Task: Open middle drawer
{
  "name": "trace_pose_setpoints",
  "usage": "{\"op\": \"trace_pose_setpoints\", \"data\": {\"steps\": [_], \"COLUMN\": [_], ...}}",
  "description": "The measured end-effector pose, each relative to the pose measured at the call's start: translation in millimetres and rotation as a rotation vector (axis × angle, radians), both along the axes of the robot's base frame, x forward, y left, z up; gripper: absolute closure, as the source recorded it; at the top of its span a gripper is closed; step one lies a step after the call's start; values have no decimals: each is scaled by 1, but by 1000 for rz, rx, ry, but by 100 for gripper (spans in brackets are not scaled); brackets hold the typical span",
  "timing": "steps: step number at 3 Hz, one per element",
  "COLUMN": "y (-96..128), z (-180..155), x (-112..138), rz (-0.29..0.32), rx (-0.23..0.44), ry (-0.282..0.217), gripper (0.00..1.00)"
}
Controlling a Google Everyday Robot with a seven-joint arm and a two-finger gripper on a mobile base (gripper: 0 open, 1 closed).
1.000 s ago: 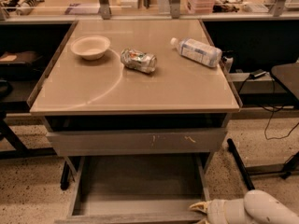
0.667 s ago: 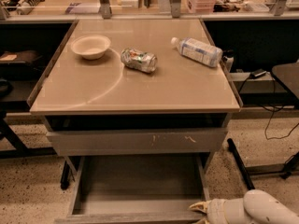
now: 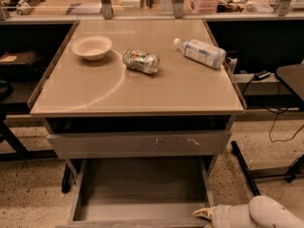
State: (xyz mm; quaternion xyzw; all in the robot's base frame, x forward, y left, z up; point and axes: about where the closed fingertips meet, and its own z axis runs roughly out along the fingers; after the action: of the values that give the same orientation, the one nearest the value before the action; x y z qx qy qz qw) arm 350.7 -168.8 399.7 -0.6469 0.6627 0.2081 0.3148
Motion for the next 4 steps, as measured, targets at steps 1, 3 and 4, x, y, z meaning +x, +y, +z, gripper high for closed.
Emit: {"op": "trace_pose_setpoints", "data": {"steps": [1, 3, 4], "y": [0, 0, 0], "z": [0, 0, 0], "x": [0, 0, 0], "rz": [0, 0, 0], "rx": [0, 0, 0], "ry": [0, 0, 0], "gripper": [57, 12, 0]}}
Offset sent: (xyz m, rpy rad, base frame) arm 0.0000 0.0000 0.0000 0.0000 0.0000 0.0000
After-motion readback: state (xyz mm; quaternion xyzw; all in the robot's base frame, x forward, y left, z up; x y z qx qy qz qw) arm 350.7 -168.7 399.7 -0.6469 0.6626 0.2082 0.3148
